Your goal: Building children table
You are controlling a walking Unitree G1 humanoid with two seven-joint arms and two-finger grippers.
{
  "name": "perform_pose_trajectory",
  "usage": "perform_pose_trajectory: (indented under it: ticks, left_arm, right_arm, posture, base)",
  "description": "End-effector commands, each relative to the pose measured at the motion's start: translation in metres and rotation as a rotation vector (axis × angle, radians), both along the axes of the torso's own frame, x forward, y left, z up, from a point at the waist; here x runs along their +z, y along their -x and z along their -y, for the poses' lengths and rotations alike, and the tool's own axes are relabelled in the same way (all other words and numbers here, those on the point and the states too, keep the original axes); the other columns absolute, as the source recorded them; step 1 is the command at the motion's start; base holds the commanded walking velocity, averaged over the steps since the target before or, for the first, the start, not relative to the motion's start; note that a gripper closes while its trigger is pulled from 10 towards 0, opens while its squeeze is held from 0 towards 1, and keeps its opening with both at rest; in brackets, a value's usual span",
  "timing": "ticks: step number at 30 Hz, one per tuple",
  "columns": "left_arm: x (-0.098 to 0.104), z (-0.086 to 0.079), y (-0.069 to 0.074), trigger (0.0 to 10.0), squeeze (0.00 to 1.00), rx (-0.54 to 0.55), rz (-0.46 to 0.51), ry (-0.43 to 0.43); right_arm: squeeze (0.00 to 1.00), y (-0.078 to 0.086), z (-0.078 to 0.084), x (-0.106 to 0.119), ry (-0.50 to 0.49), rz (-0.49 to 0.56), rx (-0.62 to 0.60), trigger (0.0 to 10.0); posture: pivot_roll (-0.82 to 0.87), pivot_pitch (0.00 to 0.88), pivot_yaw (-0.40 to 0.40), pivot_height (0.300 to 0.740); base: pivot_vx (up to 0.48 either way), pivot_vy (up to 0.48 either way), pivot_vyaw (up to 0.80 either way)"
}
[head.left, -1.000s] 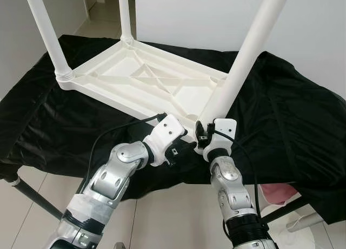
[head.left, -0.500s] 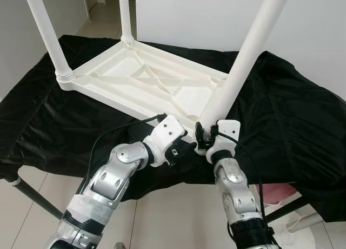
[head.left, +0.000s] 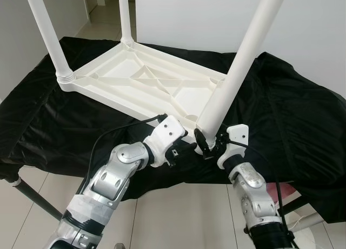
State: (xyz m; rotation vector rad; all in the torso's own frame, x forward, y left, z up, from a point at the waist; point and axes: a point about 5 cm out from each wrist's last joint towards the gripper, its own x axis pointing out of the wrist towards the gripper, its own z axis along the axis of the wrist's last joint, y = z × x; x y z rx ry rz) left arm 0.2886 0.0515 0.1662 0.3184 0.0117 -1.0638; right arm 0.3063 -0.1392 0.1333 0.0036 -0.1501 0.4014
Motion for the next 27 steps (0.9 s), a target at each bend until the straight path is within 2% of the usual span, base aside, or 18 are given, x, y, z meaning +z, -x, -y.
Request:
perform_pose_trajectory:
  ticks: [1, 6, 9, 13, 15, 17, 18, 27]
  left_arm:
    - [0.001, 0.002, 0.000, 10.0, 0.00, -0.014, 0.006, -0.005]
    - [0.002, 0.002, -0.001, 10.0, 0.00, -0.013, 0.008, -0.005]
    - [0.003, 0.001, -0.002, 10.0, 0.00, -0.008, 0.011, -0.005]
    - [0.003, 0.001, -0.002, 10.0, 0.00, -0.007, 0.011, -0.004]
    - [0.003, 0.000, -0.002, 10.0, 0.00, -0.003, 0.012, -0.005]
    - [0.003, 0.000, -0.002, 10.0, 0.00, -0.003, 0.012, -0.005]
    - [0.003, 0.000, -0.002, 10.0, 0.00, 0.000, 0.012, -0.004]
    - [0.004, -0.002, -0.002, 10.0, 0.00, 0.009, 0.014, -0.004]
  right_arm:
    - [0.00, -0.005, 0.003, 0.002, 0.002, 0.009, 0.034, 10.0]
    - [0.00, -0.013, 0.001, 0.006, 0.040, 0.006, 0.108, 10.0]
    - [0.00, -0.022, -0.005, 0.003, 0.095, -0.024, 0.195, 10.0]
    - [0.00, -0.025, -0.008, 0.001, 0.107, -0.042, 0.226, 10.0]
    - [0.00, -0.029, -0.012, -0.002, 0.140, -0.049, 0.261, 3.6]
    - [0.00, -0.029, -0.012, -0.002, 0.140, -0.049, 0.261, 3.6]
    - [0.00, -0.030, -0.012, -0.002, 0.140, -0.046, 0.265, 0.0]
    - [0.00, -0.034, -0.008, -0.003, 0.129, -0.050, 0.270, 0.0]
  posture:
    - [0.01, 0.000, -0.048, 0.740]
    - [0.02, 0.000, -0.048, 0.740]
    - [0.02, 0.003, -0.047, 0.740]
    - [0.02, 0.005, -0.048, 0.740]
    - [0.03, 0.011, -0.050, 0.740]
    - [0.03, 0.011, -0.050, 0.740]
    - [0.03, 0.011, -0.051, 0.740]
    - [0.04, 0.026, -0.047, 0.740]
  base:
    - [0.000, 0.000, 0.00]
    - [0.000, 0.000, 0.00]
    - [0.000, 0.000, 0.00]
    - [0.000, 0.000, 0.00]
    - [0.000, 0.000, 0.00]
    - [0.000, 0.000, 0.00]
    - [0.000, 0.000, 0.00]
    - [0.000, 0.000, 0.00]
